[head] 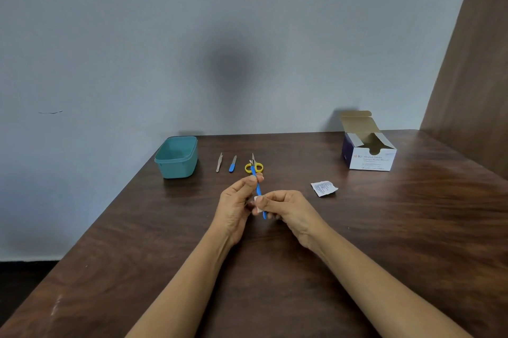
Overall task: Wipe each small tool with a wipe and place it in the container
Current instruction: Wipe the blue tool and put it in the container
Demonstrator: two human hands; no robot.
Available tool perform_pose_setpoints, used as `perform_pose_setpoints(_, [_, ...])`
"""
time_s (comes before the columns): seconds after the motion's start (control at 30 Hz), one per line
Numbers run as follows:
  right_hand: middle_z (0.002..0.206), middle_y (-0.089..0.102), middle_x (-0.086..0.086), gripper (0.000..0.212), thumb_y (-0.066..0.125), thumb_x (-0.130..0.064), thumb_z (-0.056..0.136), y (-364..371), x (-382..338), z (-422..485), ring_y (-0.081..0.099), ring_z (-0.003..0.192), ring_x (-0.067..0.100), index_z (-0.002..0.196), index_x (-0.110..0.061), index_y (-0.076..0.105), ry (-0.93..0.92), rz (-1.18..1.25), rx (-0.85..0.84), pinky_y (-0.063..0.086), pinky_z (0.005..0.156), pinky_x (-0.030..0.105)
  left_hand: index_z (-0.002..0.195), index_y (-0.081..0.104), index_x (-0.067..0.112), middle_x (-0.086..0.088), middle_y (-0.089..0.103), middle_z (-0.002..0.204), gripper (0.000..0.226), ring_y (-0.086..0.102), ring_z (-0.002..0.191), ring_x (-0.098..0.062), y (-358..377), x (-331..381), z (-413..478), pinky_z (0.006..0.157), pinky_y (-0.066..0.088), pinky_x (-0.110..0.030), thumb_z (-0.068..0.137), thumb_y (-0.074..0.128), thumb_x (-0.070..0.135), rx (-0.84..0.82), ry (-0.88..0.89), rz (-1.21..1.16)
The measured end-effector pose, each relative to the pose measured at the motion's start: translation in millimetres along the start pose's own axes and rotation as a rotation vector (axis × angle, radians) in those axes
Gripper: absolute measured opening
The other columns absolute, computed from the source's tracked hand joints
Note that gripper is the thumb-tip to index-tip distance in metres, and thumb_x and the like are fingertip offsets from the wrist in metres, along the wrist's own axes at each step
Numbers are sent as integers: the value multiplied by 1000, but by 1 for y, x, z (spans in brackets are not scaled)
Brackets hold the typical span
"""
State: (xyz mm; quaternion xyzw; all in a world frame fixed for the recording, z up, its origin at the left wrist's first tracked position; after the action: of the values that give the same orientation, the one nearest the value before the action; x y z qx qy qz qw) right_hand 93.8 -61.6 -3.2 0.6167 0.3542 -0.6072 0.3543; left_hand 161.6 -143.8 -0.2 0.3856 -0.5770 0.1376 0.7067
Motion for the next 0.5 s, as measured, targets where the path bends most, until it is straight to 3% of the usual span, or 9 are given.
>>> perform_pose_setpoints(0.13, [74,72,2,17,65,-22,88,-2,-1,2,51,61,3,78,-12,75,6,168,21,37,58,17,94,68,0,6,69,70,15,50,50,-2,10,1,-2,65,45,-20,90,56,9,-71,14,18])
perform_pose_setpoints(0.3, [63,66,-5,19,59,-21,91,4,-5,-2,59,61,0,81,-9,69,82,173,-82,36,59,18,79,77,13,3,74,89,26,59,72,-6,1,-3,0,79,38,-30,92,55,10,-15,-16,11])
perform_pose_setpoints(0.5, [69,68,-4,25,60,-19,90,5,-4,-2,53,70,7,72,-16,76,145,136,-123,35,61,19,91,72,8,7,70,74,17,50,66,-8,-5,-3,-1,75,38,-31,92,57,14,72,-10,-66])
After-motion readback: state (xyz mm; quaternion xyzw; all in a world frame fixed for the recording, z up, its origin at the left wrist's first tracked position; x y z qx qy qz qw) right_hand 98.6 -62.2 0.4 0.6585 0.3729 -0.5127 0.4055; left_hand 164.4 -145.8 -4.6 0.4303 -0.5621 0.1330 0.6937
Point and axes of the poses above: each hand's wrist, its own z-axis towards the middle knuckle, its own y-axis out of the palm, x = y × z, the point moved 9 cm from there along z, towards the middle knuckle
